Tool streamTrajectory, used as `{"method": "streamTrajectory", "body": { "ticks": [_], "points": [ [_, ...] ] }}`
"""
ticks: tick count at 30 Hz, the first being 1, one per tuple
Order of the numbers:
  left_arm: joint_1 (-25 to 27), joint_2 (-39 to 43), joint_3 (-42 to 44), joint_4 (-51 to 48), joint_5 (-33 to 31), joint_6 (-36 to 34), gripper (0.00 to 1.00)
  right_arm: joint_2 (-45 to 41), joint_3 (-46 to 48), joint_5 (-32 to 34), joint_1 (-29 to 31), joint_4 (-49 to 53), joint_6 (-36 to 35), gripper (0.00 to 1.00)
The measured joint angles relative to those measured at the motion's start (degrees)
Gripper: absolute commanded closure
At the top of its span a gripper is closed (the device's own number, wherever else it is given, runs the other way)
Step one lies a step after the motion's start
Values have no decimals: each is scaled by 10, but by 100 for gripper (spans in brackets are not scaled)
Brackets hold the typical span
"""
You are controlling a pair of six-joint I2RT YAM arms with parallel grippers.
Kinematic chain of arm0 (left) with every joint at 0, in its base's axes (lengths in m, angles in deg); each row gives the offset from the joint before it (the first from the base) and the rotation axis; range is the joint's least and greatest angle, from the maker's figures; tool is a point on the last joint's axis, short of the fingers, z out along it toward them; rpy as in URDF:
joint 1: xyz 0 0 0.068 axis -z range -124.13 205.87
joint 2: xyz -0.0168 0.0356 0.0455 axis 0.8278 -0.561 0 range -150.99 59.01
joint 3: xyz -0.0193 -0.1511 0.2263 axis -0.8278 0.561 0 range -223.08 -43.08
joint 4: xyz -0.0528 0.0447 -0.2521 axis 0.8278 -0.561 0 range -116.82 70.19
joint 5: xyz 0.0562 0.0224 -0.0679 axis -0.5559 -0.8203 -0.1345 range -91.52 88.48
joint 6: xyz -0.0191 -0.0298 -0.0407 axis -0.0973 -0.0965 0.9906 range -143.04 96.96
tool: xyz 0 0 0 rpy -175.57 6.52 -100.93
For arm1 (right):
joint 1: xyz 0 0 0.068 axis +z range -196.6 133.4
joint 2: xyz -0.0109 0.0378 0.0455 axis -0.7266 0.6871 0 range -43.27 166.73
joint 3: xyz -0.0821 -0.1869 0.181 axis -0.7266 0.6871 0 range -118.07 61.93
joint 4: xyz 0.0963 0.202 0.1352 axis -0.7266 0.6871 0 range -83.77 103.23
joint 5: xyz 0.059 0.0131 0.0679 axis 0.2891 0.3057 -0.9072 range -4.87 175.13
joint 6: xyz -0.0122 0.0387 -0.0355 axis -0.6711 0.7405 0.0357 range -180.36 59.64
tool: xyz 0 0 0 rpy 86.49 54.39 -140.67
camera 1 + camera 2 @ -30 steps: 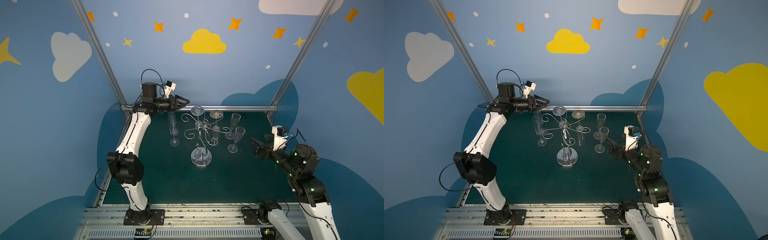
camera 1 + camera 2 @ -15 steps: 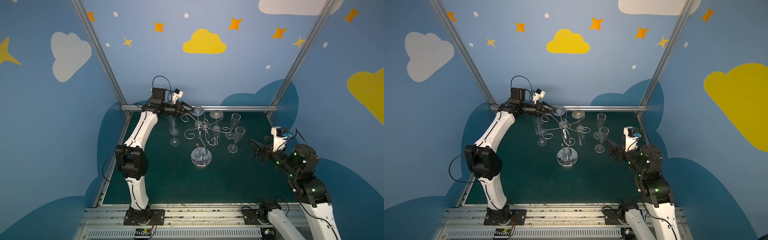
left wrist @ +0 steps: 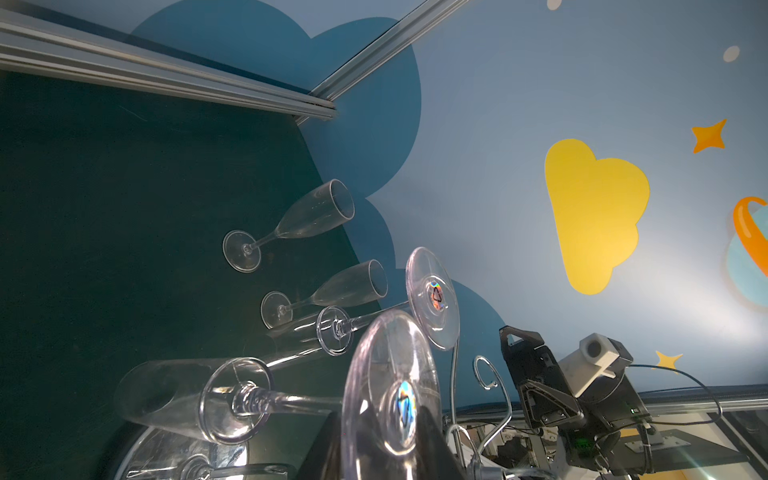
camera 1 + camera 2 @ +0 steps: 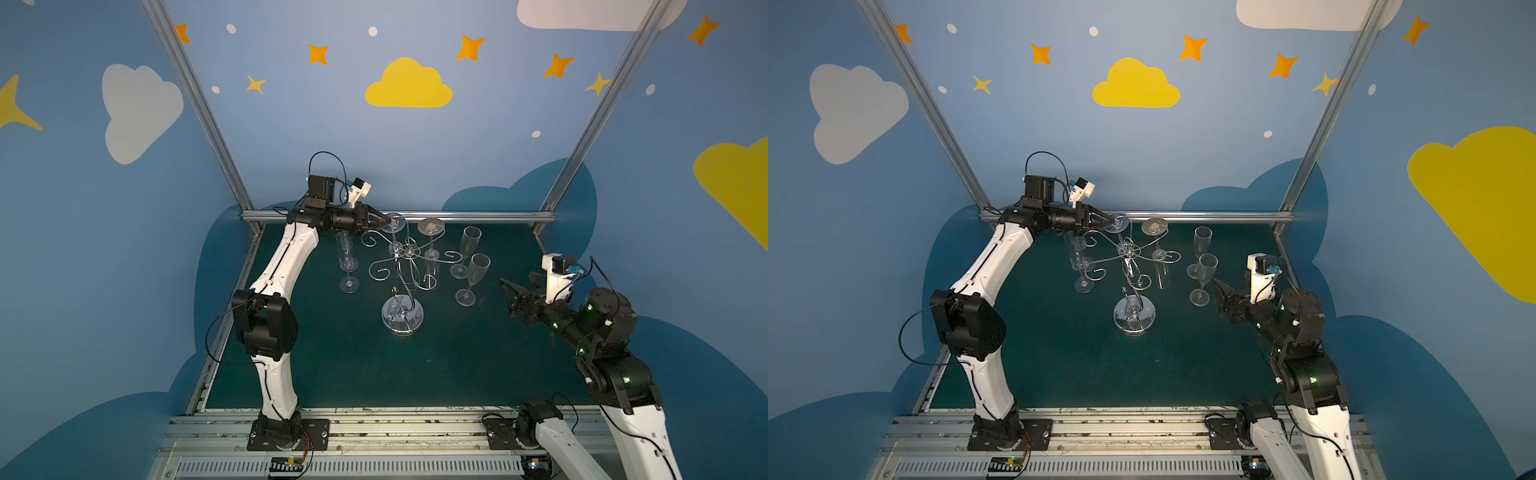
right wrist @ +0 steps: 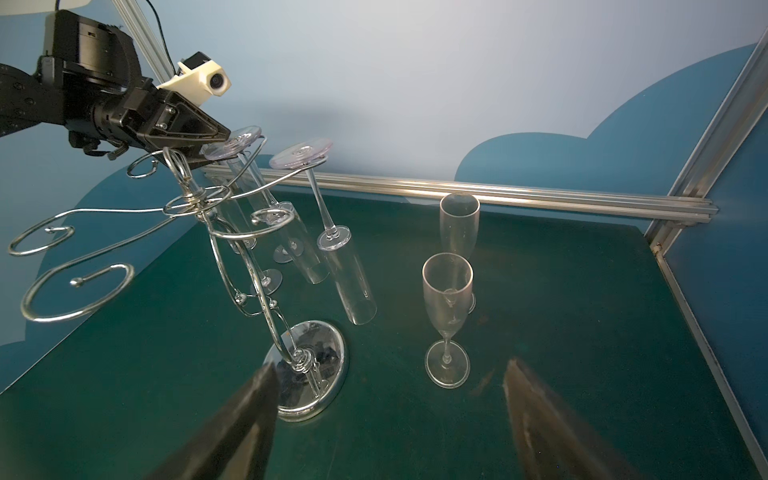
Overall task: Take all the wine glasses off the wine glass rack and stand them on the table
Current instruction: 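Position the left gripper at a hanging glass on the rack's far side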
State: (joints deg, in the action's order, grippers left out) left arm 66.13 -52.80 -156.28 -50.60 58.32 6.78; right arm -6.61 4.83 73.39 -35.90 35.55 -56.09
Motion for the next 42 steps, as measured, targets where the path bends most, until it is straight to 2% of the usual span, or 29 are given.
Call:
{"method": "streamTrajectory", "body": {
  "ticks": [6,15,21,30,42],
  "points": [
    [0,-4,-4,3,2,1,83,0,0,2,0,3,-2,16],
    [0,-4,-14,6,6,4,88,0,0,4,0,6,-2,16],
    [0,-4,-15,8,11,9,97,0,0,5,0,6,-2,16],
    [0,-4,-15,16,14,30,97,0,0,8,0,6,-2,16],
    [-2,-3,-18,73,13,104,97,0,0,8,0,10,-2,16]
  ]
}}
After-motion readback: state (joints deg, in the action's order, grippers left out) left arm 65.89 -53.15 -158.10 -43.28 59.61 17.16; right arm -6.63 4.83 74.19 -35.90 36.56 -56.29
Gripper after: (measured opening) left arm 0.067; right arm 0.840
